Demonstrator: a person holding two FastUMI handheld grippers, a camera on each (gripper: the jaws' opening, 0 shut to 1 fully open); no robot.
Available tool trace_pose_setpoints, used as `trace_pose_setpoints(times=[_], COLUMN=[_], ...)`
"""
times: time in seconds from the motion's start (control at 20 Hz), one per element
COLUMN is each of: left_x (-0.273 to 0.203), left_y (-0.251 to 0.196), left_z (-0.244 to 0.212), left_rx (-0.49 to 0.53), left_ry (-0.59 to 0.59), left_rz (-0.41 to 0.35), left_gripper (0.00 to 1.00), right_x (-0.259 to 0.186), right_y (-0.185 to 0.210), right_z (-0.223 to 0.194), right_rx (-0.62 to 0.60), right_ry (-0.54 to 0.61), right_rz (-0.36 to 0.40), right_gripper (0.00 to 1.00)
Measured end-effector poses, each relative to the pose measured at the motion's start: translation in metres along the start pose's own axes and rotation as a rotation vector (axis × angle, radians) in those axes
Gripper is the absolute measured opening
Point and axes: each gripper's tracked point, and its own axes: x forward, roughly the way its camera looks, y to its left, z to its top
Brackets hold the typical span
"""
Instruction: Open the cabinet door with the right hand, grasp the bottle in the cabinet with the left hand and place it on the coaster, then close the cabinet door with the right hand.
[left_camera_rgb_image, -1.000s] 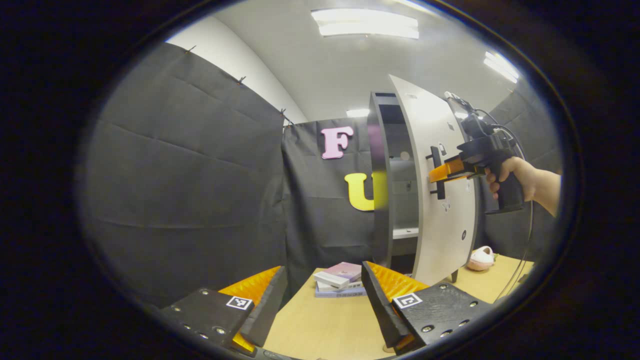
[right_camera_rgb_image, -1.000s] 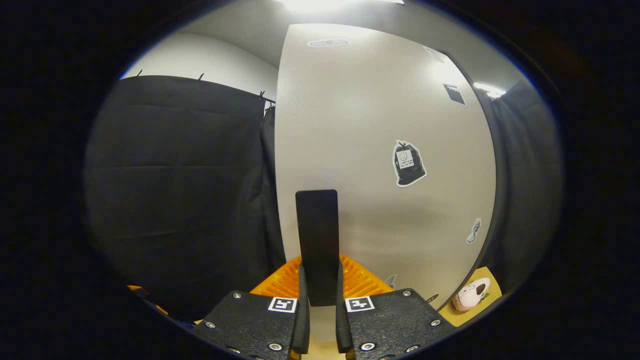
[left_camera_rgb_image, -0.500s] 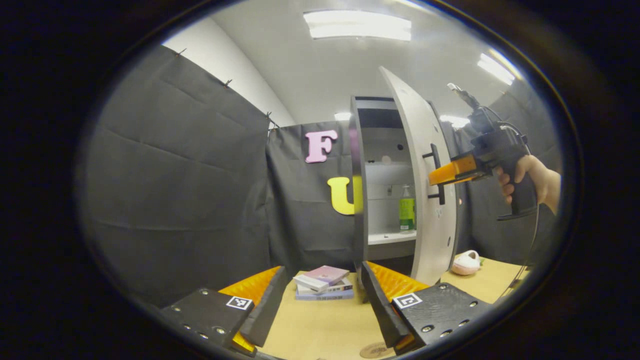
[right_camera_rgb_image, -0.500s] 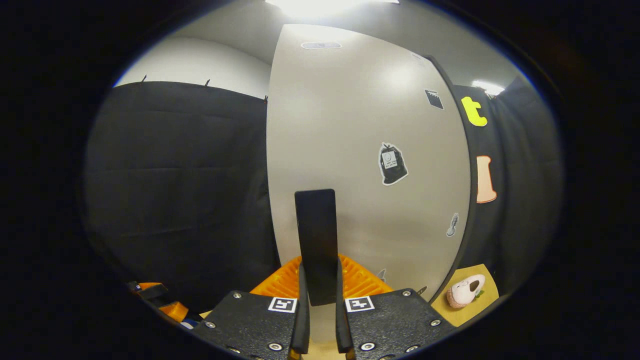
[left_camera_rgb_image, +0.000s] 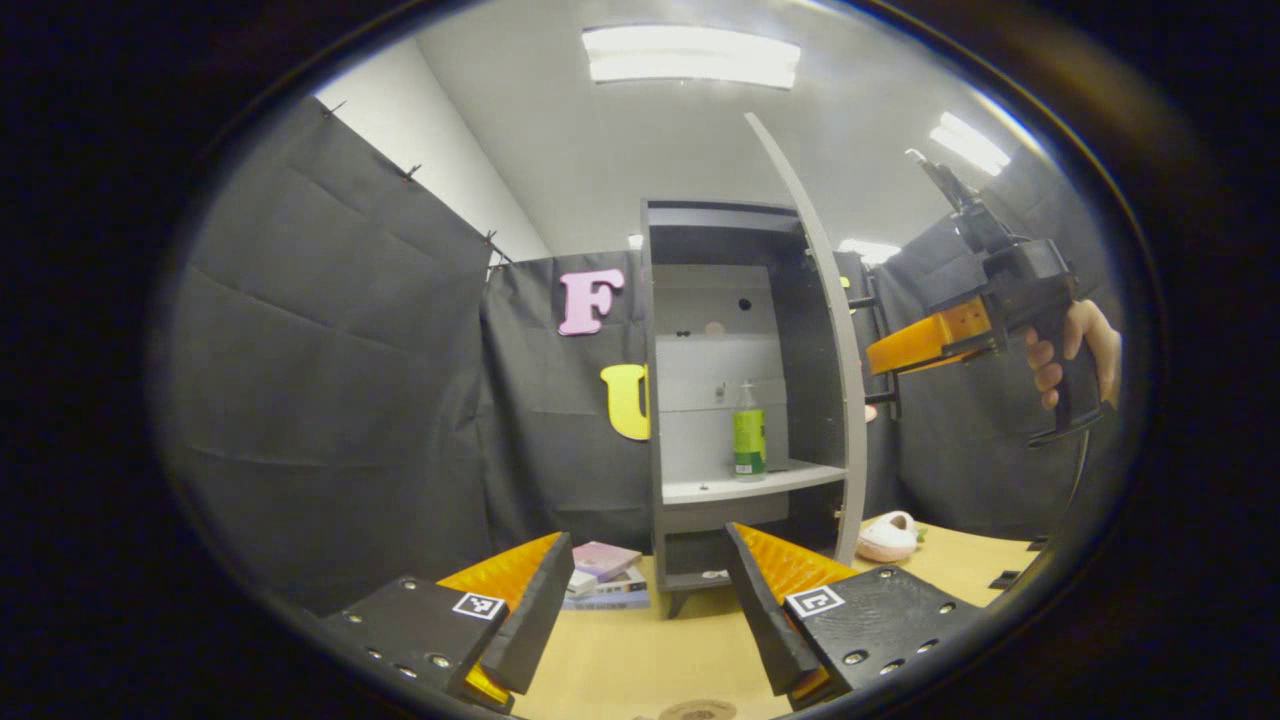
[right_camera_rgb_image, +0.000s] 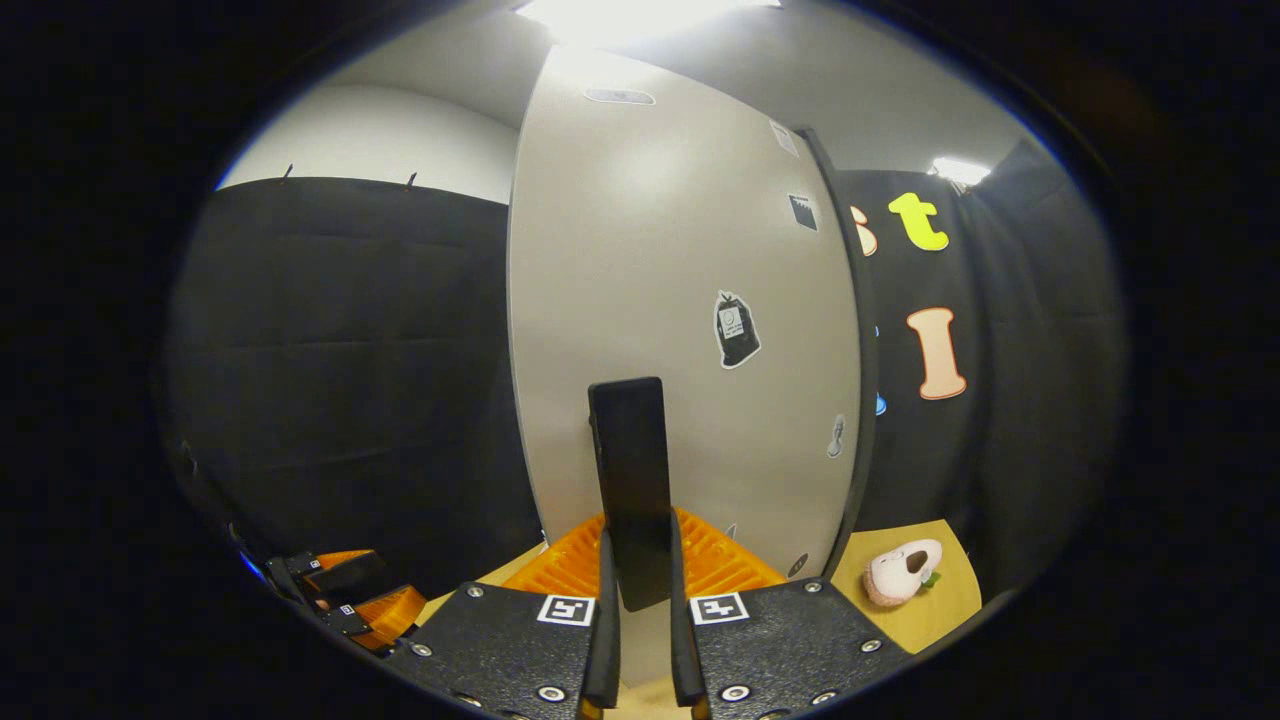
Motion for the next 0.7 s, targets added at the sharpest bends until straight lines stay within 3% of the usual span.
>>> trace_pose_setpoints(times=[0.15,0.65,0.7], left_x=[0.004,0.021,0.021], left_y=[-0.025,-0.076,-0.081], left_z=[-0.001,0.003,0.003], left_rx=[-0.007,0.003,0.004], left_ry=[0.001,-0.013,-0.013], left_rz=[-0.036,-0.107,-0.112], left_gripper=[0.86,0.90,0.86], right_x=[-0.006,-0.020,-0.021], right_y=[-0.006,-0.024,-0.026], right_z=[0.000,0.002,0.002], right_rx=[0.006,0.015,0.017], right_ry=[0.001,-0.022,-0.024], right_rz=[-0.012,-0.094,-0.100], right_gripper=[0.20,0.20,0.18])
